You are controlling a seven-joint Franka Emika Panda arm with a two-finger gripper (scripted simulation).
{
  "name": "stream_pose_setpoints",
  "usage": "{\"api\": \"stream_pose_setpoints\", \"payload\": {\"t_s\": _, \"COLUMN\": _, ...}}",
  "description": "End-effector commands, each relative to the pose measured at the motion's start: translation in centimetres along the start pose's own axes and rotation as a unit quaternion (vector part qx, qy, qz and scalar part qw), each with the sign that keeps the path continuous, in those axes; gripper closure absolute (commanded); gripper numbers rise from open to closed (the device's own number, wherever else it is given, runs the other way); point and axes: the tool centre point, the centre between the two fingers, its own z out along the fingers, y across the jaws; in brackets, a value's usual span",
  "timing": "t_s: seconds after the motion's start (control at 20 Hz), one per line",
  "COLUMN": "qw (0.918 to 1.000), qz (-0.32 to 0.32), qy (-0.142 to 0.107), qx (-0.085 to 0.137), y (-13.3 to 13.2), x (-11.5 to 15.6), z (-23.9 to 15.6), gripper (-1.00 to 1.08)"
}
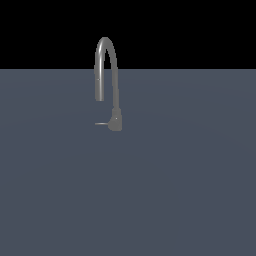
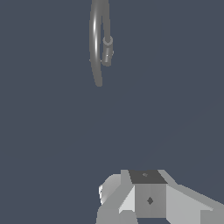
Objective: Turn on the faucet by rotating a designated handle.
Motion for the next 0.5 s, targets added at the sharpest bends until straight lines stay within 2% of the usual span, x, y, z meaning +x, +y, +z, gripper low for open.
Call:
{"api": "stream_pose_setpoints", "payload": {"t_s": 0.0, "qw": 1.0000, "qz": 0.000, "qy": 0.000, "qx": 0.000, "y": 0.0, "x": 0.0, "z": 0.0, "gripper": 1.08}}
{"api": "stream_pose_setpoints", "payload": {"t_s": 0.2, "qw": 0.9999, "qz": -0.008, "qy": 0.000, "qx": -0.007, "y": -0.1, "x": 0.3, "z": 0.2, "gripper": 1.08}}
{"api": "stream_pose_setpoints", "payload": {"t_s": 0.45, "qw": 0.9986, "qz": -0.038, "qy": -0.002, "qx": -0.036, "y": -0.6, "x": 1.5, "z": 0.8, "gripper": 1.08}}
